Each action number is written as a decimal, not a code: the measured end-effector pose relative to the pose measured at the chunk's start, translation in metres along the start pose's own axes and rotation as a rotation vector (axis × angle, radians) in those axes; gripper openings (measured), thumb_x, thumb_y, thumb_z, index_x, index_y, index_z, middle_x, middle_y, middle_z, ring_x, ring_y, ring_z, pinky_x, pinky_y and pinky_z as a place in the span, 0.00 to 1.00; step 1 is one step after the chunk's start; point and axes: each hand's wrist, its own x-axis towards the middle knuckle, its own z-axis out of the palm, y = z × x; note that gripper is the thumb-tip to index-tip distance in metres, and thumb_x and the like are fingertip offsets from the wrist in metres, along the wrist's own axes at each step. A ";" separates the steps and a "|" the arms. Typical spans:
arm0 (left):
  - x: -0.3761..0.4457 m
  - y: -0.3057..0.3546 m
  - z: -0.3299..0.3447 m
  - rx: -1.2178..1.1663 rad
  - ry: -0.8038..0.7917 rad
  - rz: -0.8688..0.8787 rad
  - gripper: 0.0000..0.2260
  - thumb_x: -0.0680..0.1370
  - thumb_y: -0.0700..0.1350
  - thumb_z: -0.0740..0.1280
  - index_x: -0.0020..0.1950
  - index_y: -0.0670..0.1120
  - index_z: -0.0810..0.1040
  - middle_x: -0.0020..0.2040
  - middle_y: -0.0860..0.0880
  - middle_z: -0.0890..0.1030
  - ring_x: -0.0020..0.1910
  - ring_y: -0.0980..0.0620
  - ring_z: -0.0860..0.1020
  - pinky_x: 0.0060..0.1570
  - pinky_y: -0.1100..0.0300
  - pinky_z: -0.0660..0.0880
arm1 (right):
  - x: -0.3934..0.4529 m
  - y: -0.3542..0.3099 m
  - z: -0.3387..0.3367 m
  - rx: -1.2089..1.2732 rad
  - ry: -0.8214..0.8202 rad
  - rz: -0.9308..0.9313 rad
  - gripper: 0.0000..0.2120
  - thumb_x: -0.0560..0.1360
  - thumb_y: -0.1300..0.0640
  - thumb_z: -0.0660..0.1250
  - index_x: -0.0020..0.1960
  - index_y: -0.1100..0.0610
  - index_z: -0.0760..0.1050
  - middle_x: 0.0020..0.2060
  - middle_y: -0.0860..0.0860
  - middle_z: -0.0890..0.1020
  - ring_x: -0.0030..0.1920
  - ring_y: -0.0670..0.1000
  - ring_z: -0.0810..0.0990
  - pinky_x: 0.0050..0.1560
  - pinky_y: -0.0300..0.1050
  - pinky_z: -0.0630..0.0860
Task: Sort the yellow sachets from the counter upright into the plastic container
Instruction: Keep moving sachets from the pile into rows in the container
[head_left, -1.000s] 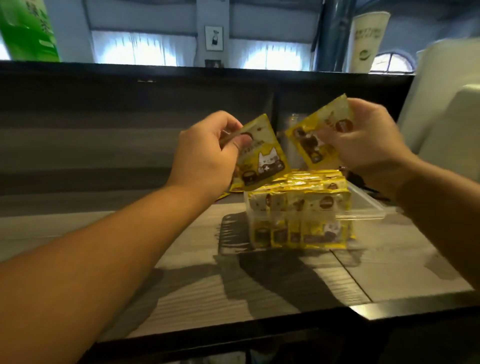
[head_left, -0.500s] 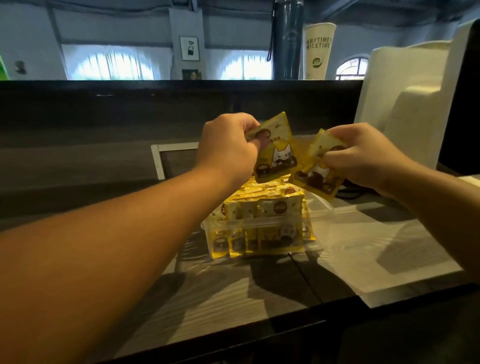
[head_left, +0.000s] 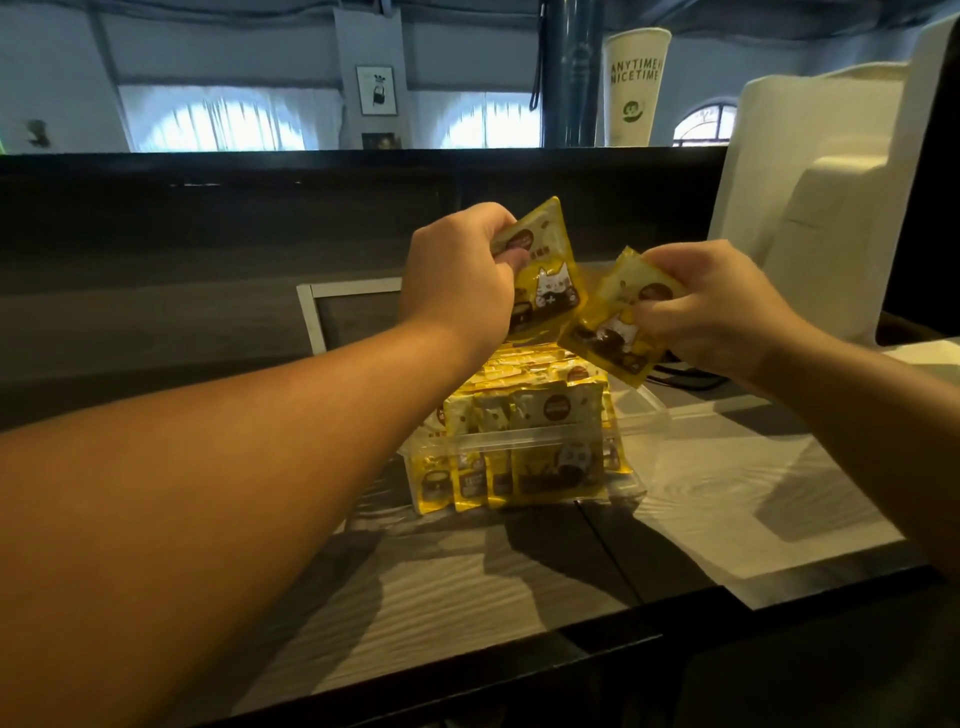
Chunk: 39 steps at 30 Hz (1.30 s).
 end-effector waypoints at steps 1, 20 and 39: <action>-0.001 0.000 -0.002 -0.011 0.002 0.006 0.05 0.80 0.46 0.68 0.55 0.48 0.79 0.49 0.53 0.79 0.48 0.56 0.77 0.42 0.68 0.75 | 0.001 0.000 0.000 -0.014 -0.057 0.006 0.05 0.75 0.63 0.68 0.50 0.56 0.80 0.43 0.53 0.82 0.45 0.51 0.81 0.44 0.46 0.80; -0.036 -0.002 -0.015 -0.156 -0.167 -0.007 0.05 0.80 0.43 0.67 0.53 0.52 0.79 0.47 0.57 0.80 0.48 0.58 0.79 0.43 0.66 0.79 | 0.007 0.005 0.015 -0.241 -0.473 0.021 0.12 0.79 0.63 0.63 0.49 0.47 0.79 0.46 0.47 0.80 0.48 0.48 0.79 0.48 0.41 0.75; -0.027 0.014 0.025 0.053 -0.425 -0.008 0.10 0.81 0.44 0.67 0.61 0.49 0.81 0.50 0.53 0.80 0.52 0.53 0.79 0.53 0.57 0.79 | -0.002 0.011 0.014 -0.040 -0.079 -0.110 0.16 0.74 0.63 0.71 0.44 0.41 0.73 0.45 0.48 0.80 0.47 0.50 0.82 0.40 0.46 0.83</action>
